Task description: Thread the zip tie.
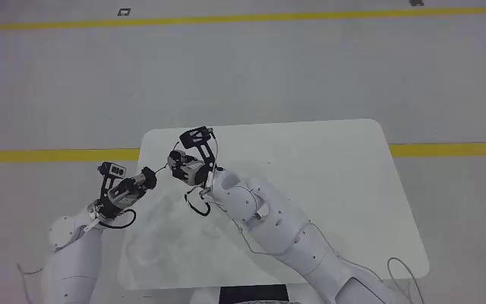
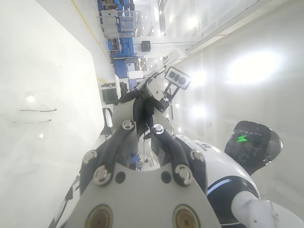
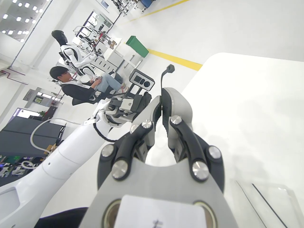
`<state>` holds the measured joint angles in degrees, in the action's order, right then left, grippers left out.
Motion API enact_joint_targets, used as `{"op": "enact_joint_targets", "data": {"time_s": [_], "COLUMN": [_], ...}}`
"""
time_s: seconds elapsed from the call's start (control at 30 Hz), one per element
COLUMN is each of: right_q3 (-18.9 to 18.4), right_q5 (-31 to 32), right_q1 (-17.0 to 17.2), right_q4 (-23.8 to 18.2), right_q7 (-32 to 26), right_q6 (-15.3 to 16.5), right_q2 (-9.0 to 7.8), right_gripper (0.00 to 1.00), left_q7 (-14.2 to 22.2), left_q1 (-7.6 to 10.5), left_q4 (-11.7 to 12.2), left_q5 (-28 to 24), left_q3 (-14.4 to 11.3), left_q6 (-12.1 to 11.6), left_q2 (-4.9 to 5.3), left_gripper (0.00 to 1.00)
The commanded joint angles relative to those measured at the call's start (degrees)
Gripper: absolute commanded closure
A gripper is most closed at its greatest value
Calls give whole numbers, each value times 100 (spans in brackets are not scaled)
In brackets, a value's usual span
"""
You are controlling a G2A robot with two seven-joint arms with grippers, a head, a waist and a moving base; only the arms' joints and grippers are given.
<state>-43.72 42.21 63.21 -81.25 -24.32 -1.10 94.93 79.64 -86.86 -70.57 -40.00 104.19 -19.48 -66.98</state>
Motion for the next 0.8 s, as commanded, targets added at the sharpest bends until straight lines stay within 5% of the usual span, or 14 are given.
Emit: {"op": "enact_joint_targets", "data": {"time_s": [0.0,0.77], "right_q3": [1,-14], "right_q5": [12,59], "right_q1": [-2,-6], "right_q4": [8,46], "right_q7": [12,43], "right_q6": [-12,-25], "right_q2": [2,12], "right_gripper": [100,100], "left_q7": [0,0], "left_q1": [0,0], "left_q4": [0,0], "left_q5": [0,0], "left_q3": [0,0], "left_q6": [0,0], "left_q2": [0,0], "left_gripper": [100,100]}}
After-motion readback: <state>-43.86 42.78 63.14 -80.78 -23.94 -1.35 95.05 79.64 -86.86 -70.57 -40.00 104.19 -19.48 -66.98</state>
